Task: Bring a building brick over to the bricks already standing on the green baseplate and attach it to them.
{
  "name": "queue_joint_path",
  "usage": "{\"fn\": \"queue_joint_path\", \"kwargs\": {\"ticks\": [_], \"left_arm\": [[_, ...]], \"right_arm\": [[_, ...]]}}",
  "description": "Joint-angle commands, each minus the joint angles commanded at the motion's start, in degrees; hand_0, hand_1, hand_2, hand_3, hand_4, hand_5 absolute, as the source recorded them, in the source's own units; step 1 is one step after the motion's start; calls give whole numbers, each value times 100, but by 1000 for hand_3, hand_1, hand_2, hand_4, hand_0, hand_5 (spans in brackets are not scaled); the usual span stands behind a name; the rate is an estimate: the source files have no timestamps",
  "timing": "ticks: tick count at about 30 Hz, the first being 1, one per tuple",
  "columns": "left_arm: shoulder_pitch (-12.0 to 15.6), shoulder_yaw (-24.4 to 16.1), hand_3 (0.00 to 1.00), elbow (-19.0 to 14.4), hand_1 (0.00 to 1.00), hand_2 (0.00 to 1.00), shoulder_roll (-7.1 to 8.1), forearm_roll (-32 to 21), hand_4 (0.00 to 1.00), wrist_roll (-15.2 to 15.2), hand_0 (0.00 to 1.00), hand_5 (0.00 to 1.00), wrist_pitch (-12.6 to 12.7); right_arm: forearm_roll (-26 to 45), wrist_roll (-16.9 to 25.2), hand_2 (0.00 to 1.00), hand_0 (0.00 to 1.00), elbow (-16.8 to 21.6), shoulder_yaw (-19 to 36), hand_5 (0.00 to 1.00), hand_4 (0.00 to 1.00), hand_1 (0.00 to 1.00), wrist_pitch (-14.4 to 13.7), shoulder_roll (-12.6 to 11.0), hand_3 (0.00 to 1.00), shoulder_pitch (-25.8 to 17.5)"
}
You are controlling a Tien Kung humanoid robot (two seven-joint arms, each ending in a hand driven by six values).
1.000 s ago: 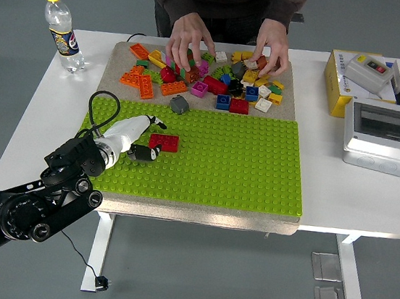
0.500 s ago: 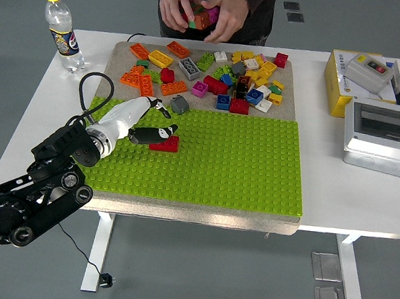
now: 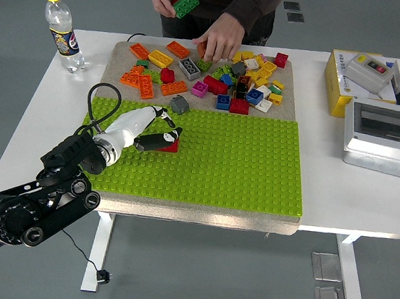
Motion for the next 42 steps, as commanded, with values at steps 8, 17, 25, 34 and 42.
{"fn": "queue_joint_path", "kwargs": {"ticks": [8,17,25,34,42], "left_arm": [[-65,223,640,313,934,930,-51,-18,591,-140,998,760,82],[-107,370,639,454,934,927,-86,17,590,-176,998,762,107],[-146,502,637,555,929,923,-116,-4,585,-220,998,765,169],[-177,606,637,739,929,922,-174,50,582,-302,998,767,315],[-184,649,638,813,928,921,-203,48,580,-336,998,765,374]], "right_arm": [[-19,4,684,691,2,22,787,416,650,3,5,668,4],[-54,5,684,691,4,66,785,417,650,7,13,668,3],[-82,3,683,691,8,99,786,421,651,12,19,668,4],[-75,14,683,691,13,96,787,421,651,37,26,668,1],[-98,17,686,691,14,129,785,421,652,53,29,668,-3]]}}
